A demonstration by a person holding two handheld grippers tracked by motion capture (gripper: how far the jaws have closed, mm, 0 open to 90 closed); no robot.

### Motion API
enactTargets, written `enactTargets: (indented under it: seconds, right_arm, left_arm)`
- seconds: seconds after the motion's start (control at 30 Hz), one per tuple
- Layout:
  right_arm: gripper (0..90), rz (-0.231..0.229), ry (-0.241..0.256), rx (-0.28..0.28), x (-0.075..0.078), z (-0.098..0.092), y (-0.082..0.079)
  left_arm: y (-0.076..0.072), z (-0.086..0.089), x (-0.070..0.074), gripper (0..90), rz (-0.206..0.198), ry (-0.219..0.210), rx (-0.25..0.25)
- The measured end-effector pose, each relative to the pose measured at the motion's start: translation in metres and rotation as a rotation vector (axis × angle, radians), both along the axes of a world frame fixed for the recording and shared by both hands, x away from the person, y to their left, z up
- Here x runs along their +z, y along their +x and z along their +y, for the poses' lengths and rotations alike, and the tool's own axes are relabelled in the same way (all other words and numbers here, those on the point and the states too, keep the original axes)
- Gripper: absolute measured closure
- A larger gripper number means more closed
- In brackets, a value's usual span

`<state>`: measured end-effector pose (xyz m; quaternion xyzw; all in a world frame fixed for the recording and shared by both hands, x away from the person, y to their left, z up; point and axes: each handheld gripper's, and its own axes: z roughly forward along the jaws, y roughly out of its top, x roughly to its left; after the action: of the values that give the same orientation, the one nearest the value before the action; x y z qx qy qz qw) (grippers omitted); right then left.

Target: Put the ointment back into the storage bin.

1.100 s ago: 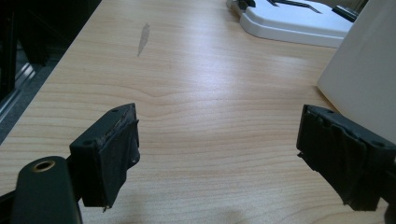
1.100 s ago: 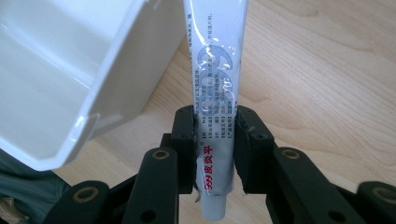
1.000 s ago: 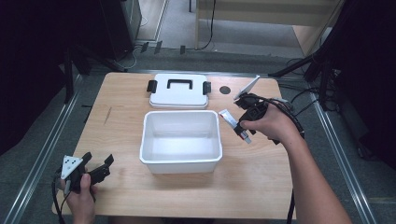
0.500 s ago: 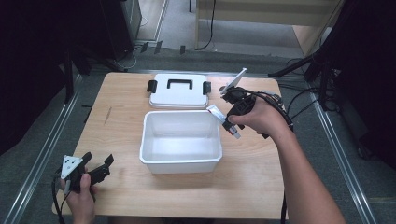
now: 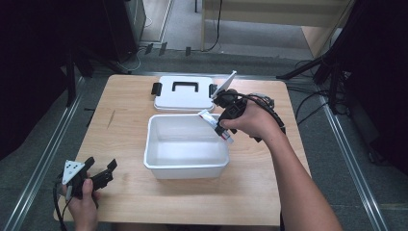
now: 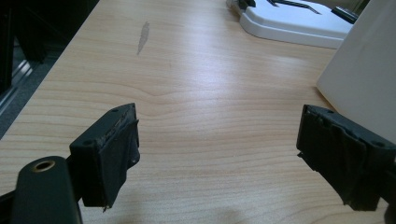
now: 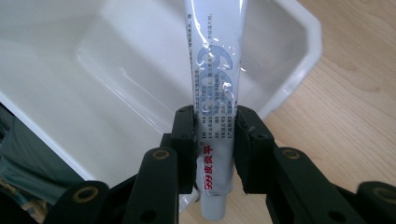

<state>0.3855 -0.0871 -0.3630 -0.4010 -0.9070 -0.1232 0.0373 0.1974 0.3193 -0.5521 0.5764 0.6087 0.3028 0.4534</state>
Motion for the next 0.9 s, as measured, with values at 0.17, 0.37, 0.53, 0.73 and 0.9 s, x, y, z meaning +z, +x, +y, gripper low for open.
enactTargets:
  seconds: [0.17,0.37,0.53,0.73,0.9]
  right_arm:
    - [72.4,0.014,-0.005,0.021,-0.007,0.011,0.001]
    - [72.4,0.016,-0.01,0.031,-0.014,0.021,0.001]
    - [72.4,0.03,-0.029,0.036,-0.023,0.028,0.001]
    - [72.4,0.035,-0.037,0.036,-0.032,0.028,0.004]
    - [72.4,0.041,-0.058,0.059,-0.043,0.032,0.002]
  left_arm:
    - [0.0,0.0,0.0,13.6,0.0,-0.001,0.0]
    - [0.001,0.0,0.0,13.5,-0.002,-0.006,0.001]
    - [0.001,0.001,0.0,13.5,-0.003,-0.008,0.002]
    - [0.0,0.001,0.0,13.5,-0.003,-0.008,0.002]
    - [0.0,0.001,0.0,13.5,-0.001,-0.005,0.0]
